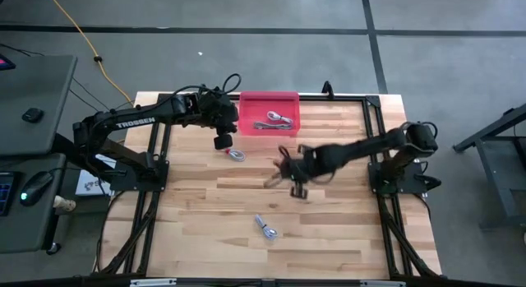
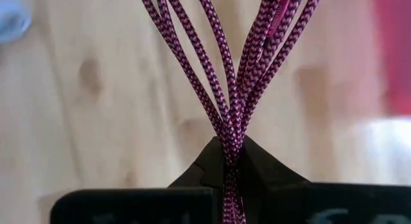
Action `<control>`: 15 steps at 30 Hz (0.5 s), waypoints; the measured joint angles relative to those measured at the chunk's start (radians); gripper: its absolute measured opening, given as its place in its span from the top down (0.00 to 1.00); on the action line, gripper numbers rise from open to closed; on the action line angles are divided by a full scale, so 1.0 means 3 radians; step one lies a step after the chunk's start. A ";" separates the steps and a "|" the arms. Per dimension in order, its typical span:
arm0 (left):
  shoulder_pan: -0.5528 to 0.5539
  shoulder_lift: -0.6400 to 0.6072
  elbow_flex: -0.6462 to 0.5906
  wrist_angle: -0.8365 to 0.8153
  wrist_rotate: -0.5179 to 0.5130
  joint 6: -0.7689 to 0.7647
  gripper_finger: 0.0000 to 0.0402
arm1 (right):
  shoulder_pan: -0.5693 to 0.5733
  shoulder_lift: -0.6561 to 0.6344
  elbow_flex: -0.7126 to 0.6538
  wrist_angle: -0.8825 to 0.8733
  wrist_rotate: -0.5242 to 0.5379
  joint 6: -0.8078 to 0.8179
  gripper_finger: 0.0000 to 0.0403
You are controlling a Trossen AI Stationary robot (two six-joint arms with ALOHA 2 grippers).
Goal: Pick and place USB-C Cables
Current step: Put the pink charger cable into the pink bin
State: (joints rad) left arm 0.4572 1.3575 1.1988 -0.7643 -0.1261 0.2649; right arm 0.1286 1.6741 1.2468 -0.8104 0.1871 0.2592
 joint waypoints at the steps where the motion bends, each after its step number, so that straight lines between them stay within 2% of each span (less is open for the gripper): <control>1: 0.0000 0.0000 0.0000 0.0000 -0.0001 0.0000 0.76 | -0.0086 0.0000 0.0063 -0.0001 0.0016 -0.0108 0.98; 11: 0.0001 0.0000 0.0000 0.0001 -0.0005 -0.0092 0.76 | -0.1047 -0.0001 0.0631 0.0249 0.0047 -0.1106 0.99; 15: 0.0001 0.0000 0.0000 0.0001 -0.0004 -0.0094 0.76 | -0.1402 -0.0001 0.0725 0.0471 -0.0104 -0.1390 0.99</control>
State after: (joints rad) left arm 0.4576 1.3575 1.1988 -0.7639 -0.1274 0.2367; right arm -0.2919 1.6737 1.4644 -0.6691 0.1558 -0.1576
